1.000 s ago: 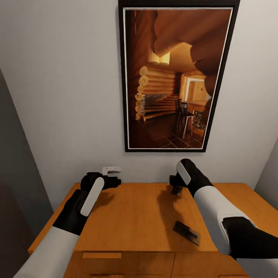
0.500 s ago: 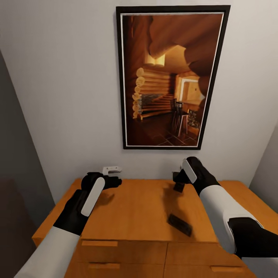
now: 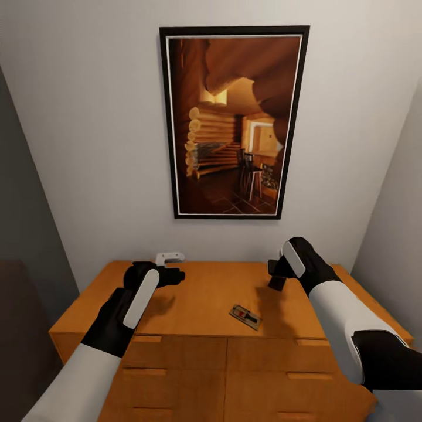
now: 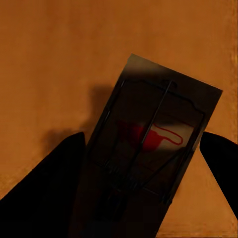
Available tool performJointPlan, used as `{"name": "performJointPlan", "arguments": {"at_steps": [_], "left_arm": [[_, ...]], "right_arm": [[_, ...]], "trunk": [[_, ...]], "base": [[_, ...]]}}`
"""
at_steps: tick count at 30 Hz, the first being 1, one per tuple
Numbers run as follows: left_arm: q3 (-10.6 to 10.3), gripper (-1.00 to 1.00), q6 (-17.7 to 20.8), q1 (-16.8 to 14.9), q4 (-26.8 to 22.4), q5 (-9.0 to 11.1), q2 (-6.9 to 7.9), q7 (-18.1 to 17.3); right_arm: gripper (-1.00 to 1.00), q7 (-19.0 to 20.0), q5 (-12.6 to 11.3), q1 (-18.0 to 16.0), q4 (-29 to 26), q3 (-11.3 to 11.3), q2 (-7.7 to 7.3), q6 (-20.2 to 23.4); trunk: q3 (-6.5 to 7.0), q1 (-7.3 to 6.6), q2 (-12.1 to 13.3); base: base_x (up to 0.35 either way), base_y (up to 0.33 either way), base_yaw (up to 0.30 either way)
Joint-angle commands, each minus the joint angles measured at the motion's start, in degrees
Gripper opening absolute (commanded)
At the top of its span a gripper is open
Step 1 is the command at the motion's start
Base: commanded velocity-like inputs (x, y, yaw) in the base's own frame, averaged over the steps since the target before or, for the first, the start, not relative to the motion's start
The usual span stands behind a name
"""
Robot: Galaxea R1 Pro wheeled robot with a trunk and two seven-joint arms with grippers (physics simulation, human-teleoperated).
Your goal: Take the four mousetraps from the cabinet in the bathroom and place them on the bathroom floor. Make sure all four end up on the same floor surface, and ensure that at least two of them are either under or directly next to the same bathroom sink.
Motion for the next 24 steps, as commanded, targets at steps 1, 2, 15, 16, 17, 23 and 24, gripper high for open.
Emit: {"name": "performJointPlan", "arguments": {"at_steps": [1,2,15,16,17,23,24], "left_arm": [[-0.05,1.0,0.13,-0.06,-0.03,0.58,-0.01,0.6],[-0.05,1.0,0.12,-0.06,-0.04,0.58,-0.01,0.6],[-0.06,1.0,0.11,-0.06,-0.05,0.58,-0.01,0.6],[-0.06,1.0,0.11,-0.06,-0.08,0.58,-0.02,0.6],[-0.06,1.0,0.11,-0.06,-0.08,0.58,-0.06,0.6],[0.0,1.0,0.11,-0.06,-0.09,0.58,-0.09,0.6],[0.01,1.0,0.11,-0.06,-0.06,0.58,-0.1,0.6]], "right_arm": [[-1.0,-0.47,-0.64,-0.03,-0.06,0.22,-0.06,0.16],[-1.0,-0.47,-0.67,-0.03,-0.06,0.24,-0.07,0.16],[-1.0,-0.46,-0.32,-0.03,-0.05,0.28,0.0,0.16],[-1.0,-0.54,-0.05,-0.03,-0.01,0.28,-0.07,0.16],[-1.0,-0.54,-0.06,-0.03,0.09,0.28,-0.07,0.16],[-1.0,-0.55,-0.06,-0.03,0.2,0.28,-0.06,0.16],[-1.0,-0.55,-0.06,-0.03,0.21,0.28,-0.03,0.16]], "trunk": [[-0.08,-0.02,-0.05],[-0.08,-0.02,-0.05],[-0.08,-0.02,-0.05],[-0.08,-0.02,-0.05],[-0.08,-0.02,-0.05],[-0.08,-0.02,-0.05],[-0.08,-0.02,-0.05]], "base": [[-0.226,-0.188,0.0],[-0.191,-0.157,0.0],[-0.036,-0.03,0.0],[0.0,0.0,0.0],[0.0,0.0,0.094],[0.0,0.0,0.226],[0.0,0.0,0.264]]}}
